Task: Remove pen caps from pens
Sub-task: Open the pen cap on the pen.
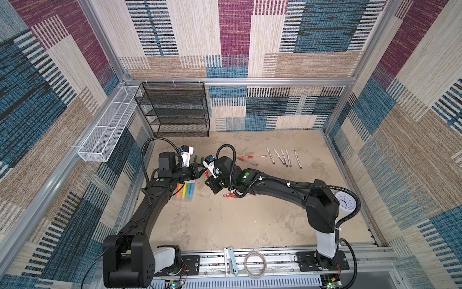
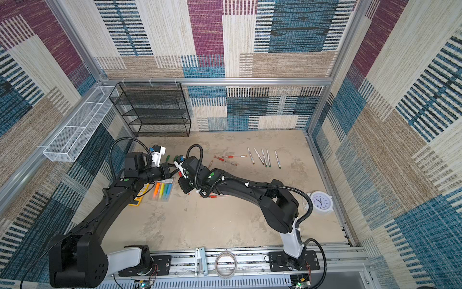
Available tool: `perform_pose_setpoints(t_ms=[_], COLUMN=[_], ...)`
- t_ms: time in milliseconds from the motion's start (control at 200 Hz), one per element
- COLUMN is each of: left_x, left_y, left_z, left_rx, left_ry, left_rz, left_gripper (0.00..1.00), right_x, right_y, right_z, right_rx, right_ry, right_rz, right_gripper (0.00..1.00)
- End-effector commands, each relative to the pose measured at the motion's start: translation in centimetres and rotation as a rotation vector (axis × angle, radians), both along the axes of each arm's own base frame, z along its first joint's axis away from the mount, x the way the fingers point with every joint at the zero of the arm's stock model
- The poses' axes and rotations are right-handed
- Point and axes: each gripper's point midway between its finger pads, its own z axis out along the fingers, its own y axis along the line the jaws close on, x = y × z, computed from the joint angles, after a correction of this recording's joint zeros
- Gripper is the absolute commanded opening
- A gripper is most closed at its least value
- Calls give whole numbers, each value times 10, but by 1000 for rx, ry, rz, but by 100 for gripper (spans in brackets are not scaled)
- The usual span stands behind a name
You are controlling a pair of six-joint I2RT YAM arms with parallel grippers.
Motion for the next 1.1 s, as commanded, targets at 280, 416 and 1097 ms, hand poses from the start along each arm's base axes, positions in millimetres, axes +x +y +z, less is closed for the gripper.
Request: perform_pose_setpoints(t_ms=[280, 416, 1097], left_x=[1, 2, 30], left_y=[0, 2, 30], left_z=[6, 8, 18], left_rx=[-10, -11, 63], left_ry=[-9, -10, 19], left_rz=[1, 9, 136], left_gripper=[0, 0, 0], right_x=[-2, -13, -44], right_y=[-10, -20, -57], right_z=[-6, -21, -51], right_rx=[3, -3, -19], right_ry=[0, 36, 108], right_rz=[-15, -7, -27], right_gripper=[0, 0, 0])
